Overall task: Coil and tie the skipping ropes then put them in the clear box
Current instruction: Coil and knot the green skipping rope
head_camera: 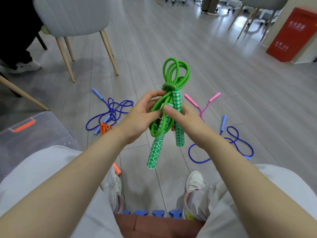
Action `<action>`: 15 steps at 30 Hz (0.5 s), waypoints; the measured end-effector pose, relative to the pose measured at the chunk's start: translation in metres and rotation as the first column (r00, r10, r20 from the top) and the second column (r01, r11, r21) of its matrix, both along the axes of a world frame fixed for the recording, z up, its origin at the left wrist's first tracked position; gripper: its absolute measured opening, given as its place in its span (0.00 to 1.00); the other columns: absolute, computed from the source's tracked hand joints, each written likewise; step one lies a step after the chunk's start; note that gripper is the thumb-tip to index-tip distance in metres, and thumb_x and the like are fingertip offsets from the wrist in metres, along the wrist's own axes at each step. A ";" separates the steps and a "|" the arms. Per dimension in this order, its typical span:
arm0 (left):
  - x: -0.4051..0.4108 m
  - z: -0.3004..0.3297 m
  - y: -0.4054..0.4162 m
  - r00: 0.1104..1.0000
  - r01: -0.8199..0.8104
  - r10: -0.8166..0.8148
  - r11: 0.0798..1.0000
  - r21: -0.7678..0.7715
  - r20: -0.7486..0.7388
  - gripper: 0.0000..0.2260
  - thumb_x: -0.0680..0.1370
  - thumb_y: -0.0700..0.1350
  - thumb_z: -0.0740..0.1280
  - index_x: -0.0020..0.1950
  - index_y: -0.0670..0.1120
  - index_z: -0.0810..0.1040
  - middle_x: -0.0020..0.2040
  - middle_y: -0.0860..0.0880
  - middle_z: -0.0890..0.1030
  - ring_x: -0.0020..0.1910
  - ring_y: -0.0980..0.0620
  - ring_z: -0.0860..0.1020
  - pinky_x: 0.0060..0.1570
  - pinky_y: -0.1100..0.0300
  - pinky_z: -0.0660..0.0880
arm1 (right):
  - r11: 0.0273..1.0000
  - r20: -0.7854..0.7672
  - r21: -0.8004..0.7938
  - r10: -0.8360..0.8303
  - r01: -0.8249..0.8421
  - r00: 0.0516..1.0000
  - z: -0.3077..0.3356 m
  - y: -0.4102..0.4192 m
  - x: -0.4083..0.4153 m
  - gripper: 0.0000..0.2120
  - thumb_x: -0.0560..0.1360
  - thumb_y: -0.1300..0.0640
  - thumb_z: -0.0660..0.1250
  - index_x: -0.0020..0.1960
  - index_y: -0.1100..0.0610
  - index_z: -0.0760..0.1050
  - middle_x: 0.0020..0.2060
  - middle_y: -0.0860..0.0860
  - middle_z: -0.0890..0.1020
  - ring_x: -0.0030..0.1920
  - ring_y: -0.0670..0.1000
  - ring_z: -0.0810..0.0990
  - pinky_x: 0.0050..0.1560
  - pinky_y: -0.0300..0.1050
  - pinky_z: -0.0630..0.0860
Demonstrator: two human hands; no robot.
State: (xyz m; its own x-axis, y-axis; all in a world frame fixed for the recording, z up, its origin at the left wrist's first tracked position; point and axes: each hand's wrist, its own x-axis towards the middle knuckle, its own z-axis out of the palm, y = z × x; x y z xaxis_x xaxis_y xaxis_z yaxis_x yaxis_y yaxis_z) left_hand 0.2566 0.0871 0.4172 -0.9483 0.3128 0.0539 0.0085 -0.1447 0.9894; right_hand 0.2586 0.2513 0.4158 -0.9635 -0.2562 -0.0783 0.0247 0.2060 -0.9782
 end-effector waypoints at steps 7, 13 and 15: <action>-0.005 0.002 -0.002 0.993 -0.038 0.035 0.999 0.025 0.109 0.24 0.75 0.24 0.57 0.65 0.45 0.70 0.56 0.45 0.78 0.34 0.52 0.74 0.34 0.60 0.72 | 0.998 0.029 0.059 -0.036 0.034 0.999 -0.002 0.005 -0.006 0.08 0.73 0.61 0.71 0.50 0.61 0.76 0.37 0.52 0.78 0.37 0.47 0.76 0.43 0.44 0.73; -0.013 -0.002 -0.005 0.924 0.068 -0.076 0.997 0.036 0.374 0.13 0.75 0.39 0.68 0.59 0.41 0.74 0.44 0.47 0.76 0.30 0.54 0.70 0.30 0.62 0.69 | 0.992 -0.034 0.123 -0.005 0.009 0.999 -0.004 0.002 -0.006 0.07 0.72 0.62 0.71 0.50 0.56 0.79 0.36 0.47 0.79 0.37 0.44 0.76 0.41 0.39 0.73; -0.011 -0.002 -0.006 0.934 0.151 -0.105 0.982 -0.110 0.340 0.07 0.78 0.46 0.67 0.52 0.43 0.77 0.38 0.50 0.74 0.30 0.55 0.67 0.31 0.63 0.66 | 0.989 -0.038 0.141 0.045 -0.039 0.998 -0.006 0.000 -0.005 0.08 0.72 0.61 0.72 0.50 0.55 0.79 0.38 0.48 0.80 0.39 0.44 0.77 0.44 0.41 0.74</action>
